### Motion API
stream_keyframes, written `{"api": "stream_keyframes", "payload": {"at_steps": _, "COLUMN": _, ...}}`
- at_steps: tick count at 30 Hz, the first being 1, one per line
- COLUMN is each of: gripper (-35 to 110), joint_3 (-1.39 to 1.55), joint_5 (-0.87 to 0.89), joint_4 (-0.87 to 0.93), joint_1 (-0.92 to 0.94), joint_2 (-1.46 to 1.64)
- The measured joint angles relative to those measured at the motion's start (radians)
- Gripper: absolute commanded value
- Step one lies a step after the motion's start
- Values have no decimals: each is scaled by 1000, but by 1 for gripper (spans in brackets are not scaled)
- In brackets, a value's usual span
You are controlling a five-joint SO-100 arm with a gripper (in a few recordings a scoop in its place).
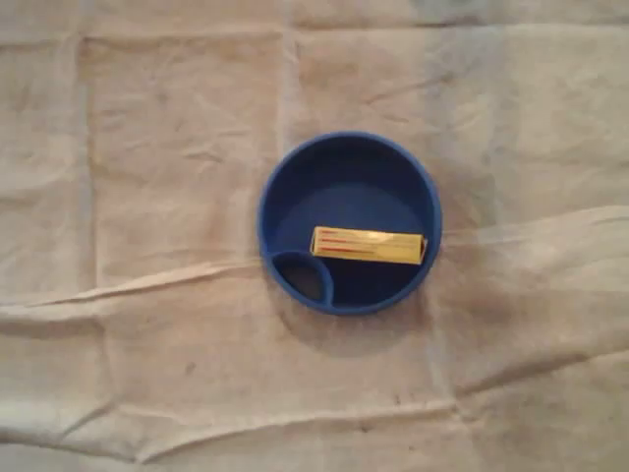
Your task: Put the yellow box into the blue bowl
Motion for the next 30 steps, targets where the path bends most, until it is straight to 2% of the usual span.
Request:
{"api": "stream_keyframes", "payload": {"at_steps": 8, "gripper": 0, "joint_3": -3, "joint_5": -9, "joint_4": 11, "joint_1": -63, "joint_2": 221}}
{"api": "stream_keyframes", "payload": {"at_steps": 17, "gripper": 0, "joint_3": -21, "joint_5": -175, "joint_4": 91, "joint_1": -74, "joint_2": 396}}
{"api": "stream_keyframes", "payload": {"at_steps": 30, "gripper": 0, "joint_3": 66, "joint_5": -334, "joint_4": 98, "joint_1": -74, "joint_2": 632}}
